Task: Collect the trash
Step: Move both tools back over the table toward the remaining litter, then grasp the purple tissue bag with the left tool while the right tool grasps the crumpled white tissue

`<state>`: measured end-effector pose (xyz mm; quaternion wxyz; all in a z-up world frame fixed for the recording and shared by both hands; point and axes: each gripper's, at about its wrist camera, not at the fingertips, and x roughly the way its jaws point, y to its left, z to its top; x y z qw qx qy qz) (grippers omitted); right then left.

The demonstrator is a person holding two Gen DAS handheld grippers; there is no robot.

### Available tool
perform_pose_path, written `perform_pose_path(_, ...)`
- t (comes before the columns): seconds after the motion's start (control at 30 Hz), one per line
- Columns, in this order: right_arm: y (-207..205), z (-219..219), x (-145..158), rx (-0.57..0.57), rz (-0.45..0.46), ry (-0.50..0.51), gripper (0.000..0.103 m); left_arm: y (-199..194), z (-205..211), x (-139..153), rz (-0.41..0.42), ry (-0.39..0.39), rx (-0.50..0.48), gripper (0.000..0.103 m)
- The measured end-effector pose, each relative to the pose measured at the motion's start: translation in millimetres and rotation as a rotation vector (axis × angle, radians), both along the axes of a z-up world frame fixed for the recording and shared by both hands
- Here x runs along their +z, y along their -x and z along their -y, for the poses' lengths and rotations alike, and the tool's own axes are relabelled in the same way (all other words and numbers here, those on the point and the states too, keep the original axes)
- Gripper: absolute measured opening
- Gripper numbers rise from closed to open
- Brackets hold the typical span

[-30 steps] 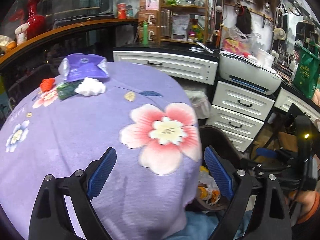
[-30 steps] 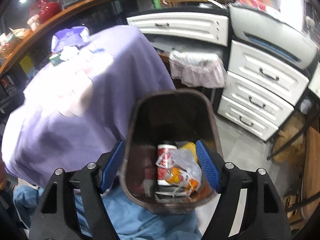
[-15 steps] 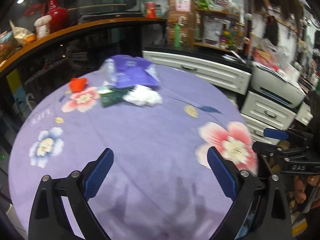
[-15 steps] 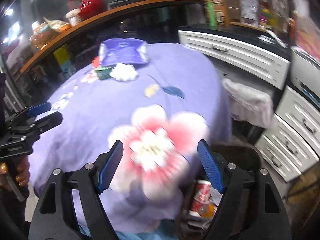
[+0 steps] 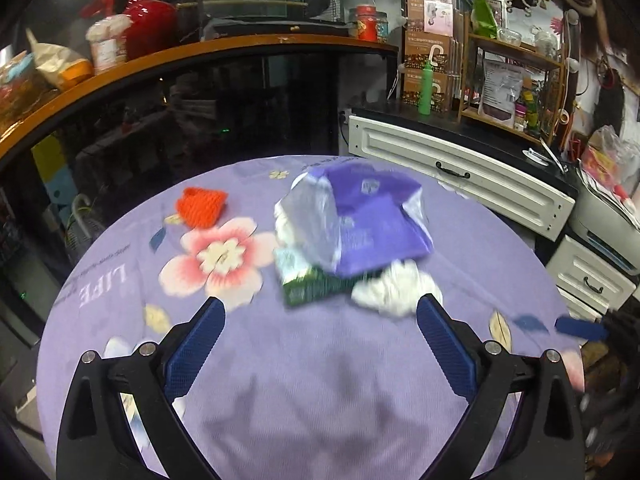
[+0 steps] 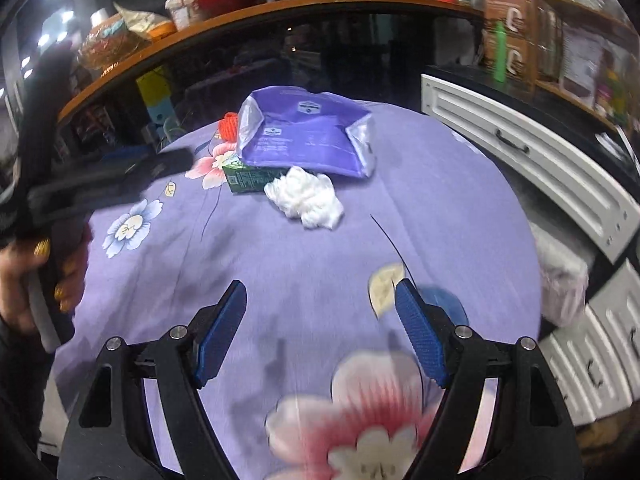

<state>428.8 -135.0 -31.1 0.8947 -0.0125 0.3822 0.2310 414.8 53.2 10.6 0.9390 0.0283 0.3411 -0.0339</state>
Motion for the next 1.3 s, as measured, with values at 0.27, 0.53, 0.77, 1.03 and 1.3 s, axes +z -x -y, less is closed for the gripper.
perform_pose_path(0.27,-40,-12,-10,0.011,-0.04,-0.029,0.076,-76,4,-18,-0.086,-0.029,0.028,0.078)
perform_pose_path(0.53,-48,-17,-18,0.026,-0.041,-0.004,0.076,-98,0,-29,-0.118,0.032,0.027,0.042)
perform_pose_path(0.77,-59,-31,-21,0.049,-0.04,0.014,0.076,-89,0,-20,-0.05,0.069,0.042,0.022)
perform_pose_path(1.03,-88,-64,-29,0.081,-0.036,0.099,0.076,-59,-21,10,0.076,0.145,0.079,0.021)
perform_pose_path(1.3,-113,-88,-52,0.081,-0.064,0.195,0.056,-25,-52,14,0.11,0.177,0.112,0.021)
